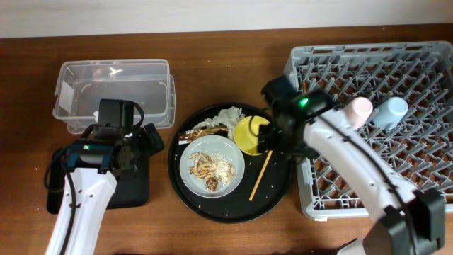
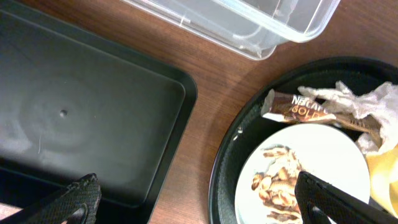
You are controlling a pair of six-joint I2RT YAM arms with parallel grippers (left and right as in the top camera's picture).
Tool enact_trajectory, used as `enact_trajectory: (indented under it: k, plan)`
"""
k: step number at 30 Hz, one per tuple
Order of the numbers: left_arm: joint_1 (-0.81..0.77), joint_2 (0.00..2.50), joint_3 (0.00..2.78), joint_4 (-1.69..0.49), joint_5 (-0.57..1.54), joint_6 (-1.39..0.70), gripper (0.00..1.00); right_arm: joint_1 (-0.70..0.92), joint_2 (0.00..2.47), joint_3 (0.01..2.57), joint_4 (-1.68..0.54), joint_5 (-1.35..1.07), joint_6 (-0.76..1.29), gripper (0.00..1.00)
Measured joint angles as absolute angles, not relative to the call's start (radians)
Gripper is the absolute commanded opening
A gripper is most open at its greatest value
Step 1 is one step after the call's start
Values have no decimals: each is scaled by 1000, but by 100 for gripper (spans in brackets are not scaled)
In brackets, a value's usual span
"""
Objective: Sort waste into correct bins and load items into the dishwasher rack
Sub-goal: 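Return the right gripper to the tray and grasp the remaining chopstick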
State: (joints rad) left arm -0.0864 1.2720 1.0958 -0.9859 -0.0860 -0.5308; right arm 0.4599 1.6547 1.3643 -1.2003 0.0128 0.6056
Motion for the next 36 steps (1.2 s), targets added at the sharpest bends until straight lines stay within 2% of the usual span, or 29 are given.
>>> enact_trajectory:
  k: [3,8,18,20,25,27,29,30,36]
  plan:
    - [-86,1272,1096,-987,-86,-531,100,498,1663,1196,-1010,-59,657,83]
    - [-86,1272,1096,-987,-86,-531,99,505,1663,1093,-884,-88,740,56]
    - [-86,1272,1096,-987,-86,-531,99,505,1663,939,-716,-65,806,54]
    - [-86,1272,1096,-987,-86,-531,100,506,1663,921,-685,-65,813,49]
    - [-86,1272,1096,-987,-86,-531,99,546,1663,892,-638,-60,822,28]
    - [-86,1272,1096,-987,-86,-531,99,562,1663,892,-629,-61,823,25]
    - [-86,1272,1096,-987,-86,-531,99,569,1663,892,-626,-60,829,10]
    - [-86,1272,1096,-987,-86,-531,99,569,1663,892,-626,-61,834,8]
    - [-86,1272,1096,-986,-86,-531,99,567,1662,920,-717,-54,830,8]
